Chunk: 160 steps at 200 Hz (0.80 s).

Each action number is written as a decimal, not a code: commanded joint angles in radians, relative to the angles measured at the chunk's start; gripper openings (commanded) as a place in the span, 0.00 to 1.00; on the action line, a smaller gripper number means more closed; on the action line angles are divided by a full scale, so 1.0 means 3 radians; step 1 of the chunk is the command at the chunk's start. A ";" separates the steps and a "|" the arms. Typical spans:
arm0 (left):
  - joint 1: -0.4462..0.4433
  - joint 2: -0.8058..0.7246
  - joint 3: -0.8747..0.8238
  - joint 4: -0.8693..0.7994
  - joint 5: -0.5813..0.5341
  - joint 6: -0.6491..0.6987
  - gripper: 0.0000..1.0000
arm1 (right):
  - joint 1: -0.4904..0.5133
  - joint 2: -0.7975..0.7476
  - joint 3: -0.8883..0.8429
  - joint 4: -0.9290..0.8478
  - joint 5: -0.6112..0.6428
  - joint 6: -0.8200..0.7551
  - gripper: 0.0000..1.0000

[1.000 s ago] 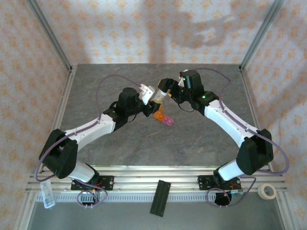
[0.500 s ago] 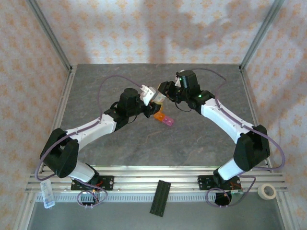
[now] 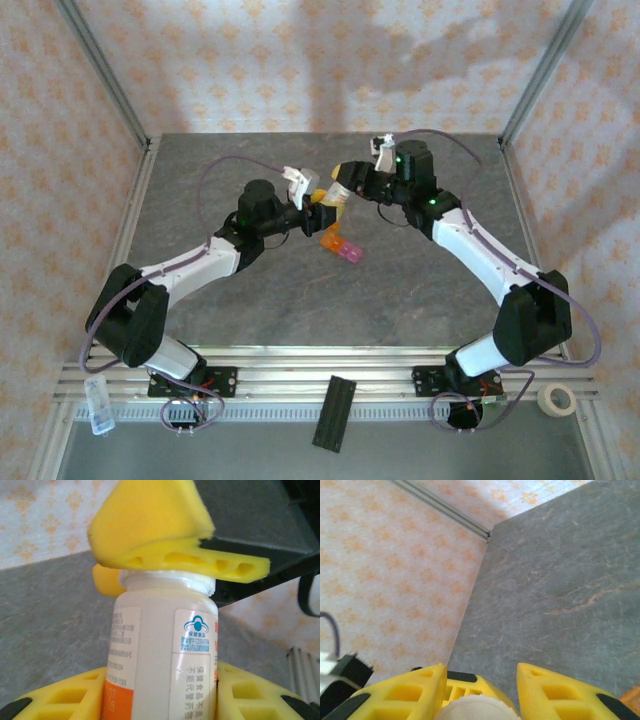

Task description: Sort the pills into containers

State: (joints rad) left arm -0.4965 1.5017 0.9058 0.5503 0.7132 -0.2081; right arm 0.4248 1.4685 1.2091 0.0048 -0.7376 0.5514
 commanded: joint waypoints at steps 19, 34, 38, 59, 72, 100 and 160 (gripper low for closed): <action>0.0075 0.0001 -0.0005 0.0446 0.0156 -0.0364 0.00 | -0.0065 -0.0069 0.0038 0.0174 -0.0174 -0.0013 0.47; 0.0076 -0.0036 0.0008 0.0210 0.0061 -0.0203 0.00 | -0.0062 -0.0090 0.0078 0.0106 -0.0064 0.0053 0.73; 0.0072 -0.0049 0.0008 0.0143 0.0017 -0.0135 0.00 | -0.0062 -0.0106 0.0081 0.0089 -0.0025 0.0064 0.77; 0.0061 -0.0119 0.0002 -0.0155 -0.0242 0.0164 0.00 | -0.0062 -0.0209 0.0085 -0.0044 0.0219 0.0180 0.84; 0.0041 -0.0166 -0.0031 -0.0279 -0.0449 0.0366 0.00 | -0.0062 -0.0246 0.0067 -0.0164 0.0417 0.0352 0.84; -0.0056 -0.0252 -0.0058 -0.0559 -0.0944 0.0779 0.00 | -0.0056 -0.0239 0.0025 -0.0430 0.0703 0.0724 0.84; -0.0172 -0.0251 -0.0058 -0.0740 -0.1308 0.1194 0.00 | 0.0127 -0.0108 0.0160 -0.0789 0.0977 0.0865 0.84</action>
State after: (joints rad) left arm -0.5434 1.4456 0.8925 0.3492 0.3862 0.0761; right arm 0.4381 1.4208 1.2121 -0.1932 -0.5026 0.7769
